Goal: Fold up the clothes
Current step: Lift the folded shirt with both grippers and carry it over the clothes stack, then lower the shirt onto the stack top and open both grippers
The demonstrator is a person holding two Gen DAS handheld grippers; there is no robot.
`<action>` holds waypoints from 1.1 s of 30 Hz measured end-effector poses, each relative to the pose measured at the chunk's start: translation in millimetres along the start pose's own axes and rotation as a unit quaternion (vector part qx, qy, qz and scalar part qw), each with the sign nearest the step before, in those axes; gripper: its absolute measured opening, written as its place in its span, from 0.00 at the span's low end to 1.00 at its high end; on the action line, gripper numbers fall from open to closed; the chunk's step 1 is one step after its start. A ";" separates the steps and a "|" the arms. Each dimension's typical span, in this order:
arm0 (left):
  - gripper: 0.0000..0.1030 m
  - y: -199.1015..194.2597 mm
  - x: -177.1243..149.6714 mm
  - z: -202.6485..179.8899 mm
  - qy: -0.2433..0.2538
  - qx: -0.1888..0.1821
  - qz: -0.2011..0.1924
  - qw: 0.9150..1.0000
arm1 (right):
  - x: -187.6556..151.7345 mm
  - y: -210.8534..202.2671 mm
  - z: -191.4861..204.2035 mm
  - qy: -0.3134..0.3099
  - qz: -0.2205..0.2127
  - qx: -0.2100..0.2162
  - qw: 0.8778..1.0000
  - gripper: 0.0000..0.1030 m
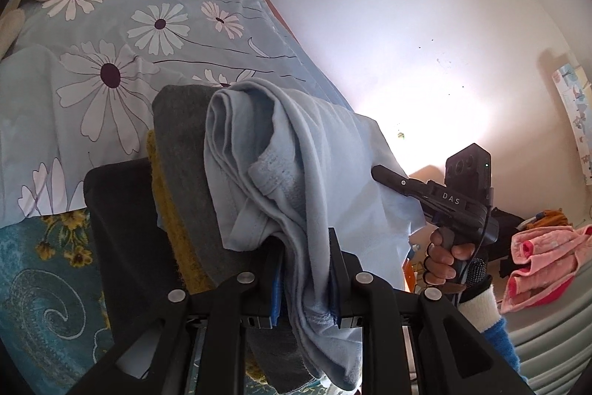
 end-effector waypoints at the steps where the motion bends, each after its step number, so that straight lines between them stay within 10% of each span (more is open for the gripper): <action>1: 0.21 -0.4 -0.2 -0.1 -0.002 0.002 0.001 1.000 | -0.2 0.7 -1.3 0.004 -0.001 0.004 1.000 0.10; 12: 0.56 -44.1 -4.8 -14.5 0.018 0.089 -0.018 0.996 | -13.0 -26.4 3.1 0.012 -0.019 -0.037 0.999 0.33; 20: 0.59 -50.3 21.7 -56.7 0.090 0.190 -0.053 0.976 | -44.3 -57.3 49.4 -0.066 -0.069 -0.181 0.979 0.35; 33: 0.63 12.4 19.6 -59.1 0.130 0.215 -0.007 0.968 | -60.7 -17.1 58.7 -0.108 -0.049 -0.155 0.981 0.41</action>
Point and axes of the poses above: each gripper's, at about its wrist camera, not at the fingertips, and y roughly the way its jaws point, z to its left, x to its top, the point moved 2 cm from there along y, roughly the way its jaws point, and after that the axes turned 15 degrees about z, right-handed, at the moved point
